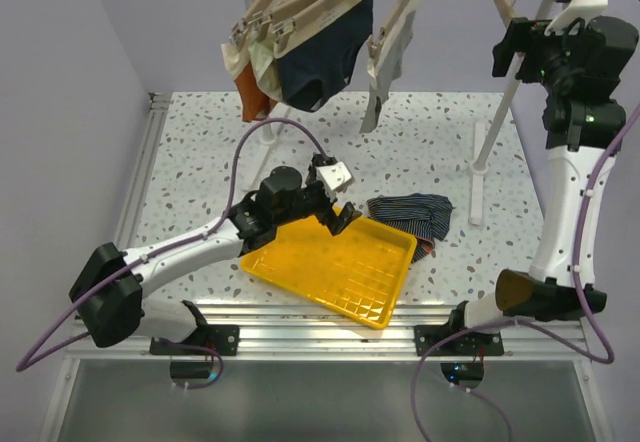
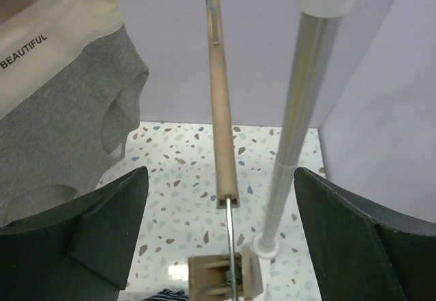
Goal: Remove the underwear clipped to the hanger
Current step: Place the hanger at the clothesline, then pick up the underwear from the center of the board.
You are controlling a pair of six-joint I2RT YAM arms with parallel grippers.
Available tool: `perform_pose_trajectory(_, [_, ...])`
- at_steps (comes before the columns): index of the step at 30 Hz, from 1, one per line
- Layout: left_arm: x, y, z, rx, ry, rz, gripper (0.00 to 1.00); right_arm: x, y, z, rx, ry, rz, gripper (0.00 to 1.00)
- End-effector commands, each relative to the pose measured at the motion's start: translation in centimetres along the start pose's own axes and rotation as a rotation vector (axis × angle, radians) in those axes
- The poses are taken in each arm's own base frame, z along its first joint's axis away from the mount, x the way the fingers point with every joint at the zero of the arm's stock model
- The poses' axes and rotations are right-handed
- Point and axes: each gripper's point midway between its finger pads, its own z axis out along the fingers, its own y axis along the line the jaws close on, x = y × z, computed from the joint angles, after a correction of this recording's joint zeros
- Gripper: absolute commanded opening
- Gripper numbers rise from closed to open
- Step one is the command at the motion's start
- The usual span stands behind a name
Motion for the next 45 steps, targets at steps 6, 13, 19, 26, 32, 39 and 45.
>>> perform_pose_trajectory(6, [-2.8, -1.2, 3.3, 0.063, -0.073, 0.108, 1.00, -6.4, -0.5, -7.4, 0.067, -0.260, -0.203, 0.98])
perform_pose_trajectory(13, [-1.8, -2.7, 6.4, 0.134, -0.047, 0.169, 1.00, -6.9, 1.9, -10.1, -0.027, -0.369, -0.325, 0.99])
perform_pose_trajectory(19, [0.0, -4.8, 9.5, 0.173, 0.009, 0.143, 1.00, -4.6, 4.4, -11.4, -0.152, -0.393, -0.417, 0.99])
perform_pose_trajectory(26, [4.2, -7.2, 14.3, 0.145, 0.136, 0.063, 0.95, 0.0, 6.9, -11.9, -0.316, -0.276, -0.425, 0.97])
perform_pose_trajectory(32, [5.0, -7.3, 18.2, 0.048, 0.190, 0.048, 0.89, 3.6, 8.3, -12.2, -0.418, -0.189, -0.380, 0.97])
perform_pose_trajectory(39, [9.1, -6.5, 21.0, -0.070, 0.343, -0.032, 0.80, 7.9, 9.7, -12.5, -0.497, -0.089, -0.246, 0.96])
perform_pose_trajectory(45, [12.1, -6.9, 22.0, -0.094, 0.415, -0.023, 0.68, 10.4, 10.6, -12.8, -0.538, -0.043, -0.149, 0.96])
